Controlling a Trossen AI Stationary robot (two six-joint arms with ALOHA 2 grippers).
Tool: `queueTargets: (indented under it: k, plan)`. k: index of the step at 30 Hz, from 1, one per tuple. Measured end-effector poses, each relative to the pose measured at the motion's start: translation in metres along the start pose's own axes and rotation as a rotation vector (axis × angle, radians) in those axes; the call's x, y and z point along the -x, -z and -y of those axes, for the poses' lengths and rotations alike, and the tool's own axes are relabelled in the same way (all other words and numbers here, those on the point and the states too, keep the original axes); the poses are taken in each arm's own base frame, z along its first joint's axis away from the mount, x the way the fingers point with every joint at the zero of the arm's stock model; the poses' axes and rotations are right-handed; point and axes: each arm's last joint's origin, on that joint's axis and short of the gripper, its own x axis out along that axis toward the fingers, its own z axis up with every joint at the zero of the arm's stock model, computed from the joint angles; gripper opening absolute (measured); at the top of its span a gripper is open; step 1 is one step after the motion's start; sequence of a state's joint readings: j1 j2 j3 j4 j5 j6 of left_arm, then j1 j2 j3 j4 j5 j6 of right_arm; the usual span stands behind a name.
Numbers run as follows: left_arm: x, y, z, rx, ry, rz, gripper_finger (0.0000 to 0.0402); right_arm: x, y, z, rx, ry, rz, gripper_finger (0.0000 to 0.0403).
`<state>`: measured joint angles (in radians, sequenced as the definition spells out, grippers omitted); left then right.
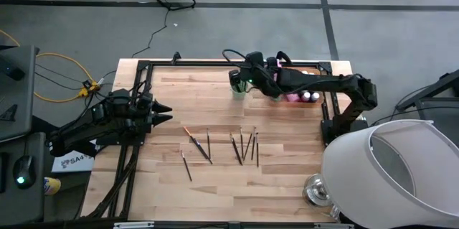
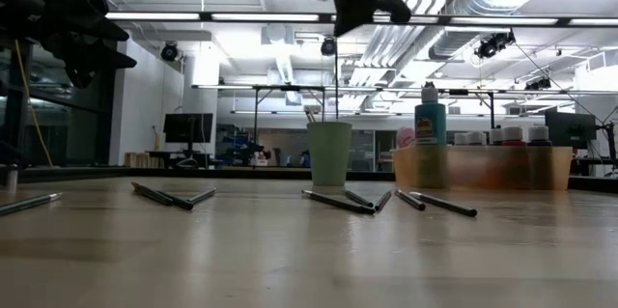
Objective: Pick & Place Paint Supplies
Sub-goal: Put the gold paintbrush into the green cup
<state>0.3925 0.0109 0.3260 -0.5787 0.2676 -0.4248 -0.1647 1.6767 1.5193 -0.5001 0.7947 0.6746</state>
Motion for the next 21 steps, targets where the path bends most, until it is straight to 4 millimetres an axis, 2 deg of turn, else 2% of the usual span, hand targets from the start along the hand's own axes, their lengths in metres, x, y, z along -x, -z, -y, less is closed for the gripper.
queueTargets:
  k: [6, 10, 18, 21]
  plan:
    - [0.000, 0.000, 0.000, 0.000, 0.000, 0.000, 0.0214, -0.031, 0.019, -0.003, 0.033, 0.009, -0.087, 0.0003]
    - [0.000, 0.000, 0.000, 0.000, 0.000, 0.000, 0.0214, -0.044, 0.033, -0.002, 0.027, 0.044, -0.144, 0.0003]
    - [0.000, 0.000, 0.000, 0.000, 0.002, -0.001, 0.0214, -0.049, 0.044, 0.012, -0.020, 0.134, -0.275, 0.0004]
    - [0.000, 0.000, 0.000, 0.000, 0.003, -0.001, 0.0214, -0.048, 0.045, 0.013, -0.019, 0.127, -0.308, 0.0015]
